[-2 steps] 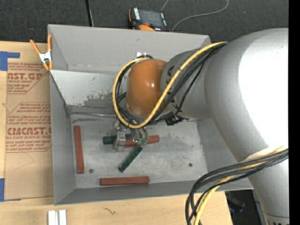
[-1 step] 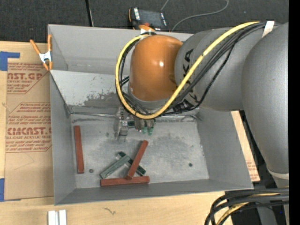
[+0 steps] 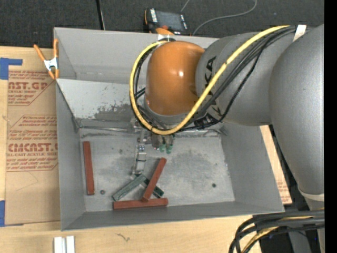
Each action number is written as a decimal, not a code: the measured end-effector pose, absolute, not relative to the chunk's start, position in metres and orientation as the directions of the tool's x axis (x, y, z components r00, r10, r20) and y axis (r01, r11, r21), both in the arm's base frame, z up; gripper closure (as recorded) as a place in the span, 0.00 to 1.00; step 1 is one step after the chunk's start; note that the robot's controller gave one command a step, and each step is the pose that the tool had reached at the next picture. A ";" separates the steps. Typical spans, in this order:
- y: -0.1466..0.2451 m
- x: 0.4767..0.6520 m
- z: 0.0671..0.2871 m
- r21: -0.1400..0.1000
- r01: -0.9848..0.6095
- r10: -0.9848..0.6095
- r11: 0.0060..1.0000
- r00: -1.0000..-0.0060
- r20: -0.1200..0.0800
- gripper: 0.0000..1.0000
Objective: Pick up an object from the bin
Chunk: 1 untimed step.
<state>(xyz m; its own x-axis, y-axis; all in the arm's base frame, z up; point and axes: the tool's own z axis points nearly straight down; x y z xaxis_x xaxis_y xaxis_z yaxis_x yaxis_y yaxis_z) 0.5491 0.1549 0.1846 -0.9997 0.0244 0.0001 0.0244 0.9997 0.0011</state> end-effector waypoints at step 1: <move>0.106 0.484 0.129 -0.003 0.032 0.032 0.999 -0.999 0.011 0.00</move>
Offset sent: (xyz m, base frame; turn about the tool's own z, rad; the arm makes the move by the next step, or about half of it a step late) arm -0.0608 -0.0472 -0.0518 0.0061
